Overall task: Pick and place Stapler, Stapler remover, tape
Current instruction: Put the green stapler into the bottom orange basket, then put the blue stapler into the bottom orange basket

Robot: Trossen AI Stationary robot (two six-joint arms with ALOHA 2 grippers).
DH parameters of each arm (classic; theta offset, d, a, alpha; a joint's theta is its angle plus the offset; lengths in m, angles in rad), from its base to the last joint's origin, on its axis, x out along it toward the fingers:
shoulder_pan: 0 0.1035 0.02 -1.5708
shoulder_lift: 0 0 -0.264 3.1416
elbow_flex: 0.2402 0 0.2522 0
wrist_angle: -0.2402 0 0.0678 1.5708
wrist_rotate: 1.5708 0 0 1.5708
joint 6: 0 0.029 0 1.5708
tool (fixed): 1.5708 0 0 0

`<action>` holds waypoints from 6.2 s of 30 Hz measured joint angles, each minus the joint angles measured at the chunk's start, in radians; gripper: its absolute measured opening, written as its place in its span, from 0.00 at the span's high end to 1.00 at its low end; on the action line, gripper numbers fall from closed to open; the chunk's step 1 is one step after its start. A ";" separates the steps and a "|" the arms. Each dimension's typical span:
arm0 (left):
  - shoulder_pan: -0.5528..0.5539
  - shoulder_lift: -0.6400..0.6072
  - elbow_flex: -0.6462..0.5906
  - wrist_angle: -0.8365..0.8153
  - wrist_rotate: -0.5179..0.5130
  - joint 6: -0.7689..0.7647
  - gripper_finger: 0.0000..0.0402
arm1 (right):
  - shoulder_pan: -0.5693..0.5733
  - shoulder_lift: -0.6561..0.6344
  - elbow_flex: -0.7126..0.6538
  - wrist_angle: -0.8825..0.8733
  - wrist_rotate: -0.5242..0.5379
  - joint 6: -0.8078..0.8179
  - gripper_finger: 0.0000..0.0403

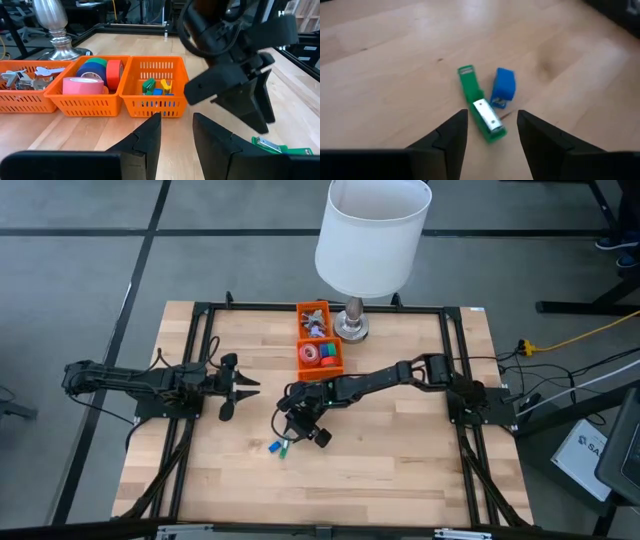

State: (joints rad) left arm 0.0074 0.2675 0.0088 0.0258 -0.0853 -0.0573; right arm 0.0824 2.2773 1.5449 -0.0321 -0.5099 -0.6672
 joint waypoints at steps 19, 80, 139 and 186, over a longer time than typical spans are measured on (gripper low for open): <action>0.000 0.007 0.000 0.000 0.000 0.000 0.73 | -0.027 0.100 -0.001 0.136 -0.102 -0.015 0.56; 0.000 0.009 0.000 0.001 0.000 0.000 0.73 | -0.060 -0.264 -0.177 -0.184 0.013 0.160 0.82; 0.000 0.010 0.000 0.000 0.000 0.000 0.73 | -0.125 -0.526 -0.572 0.001 0.615 0.847 0.65; 0.000 0.010 0.000 0.000 0.000 0.000 0.73 | 0.053 -0.461 -0.473 0.380 0.480 0.446 0.44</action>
State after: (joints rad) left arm 0.0075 0.2771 0.0087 0.0257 -0.0856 -0.0571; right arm 0.1359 1.8162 1.0722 0.3477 -0.0303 -0.2214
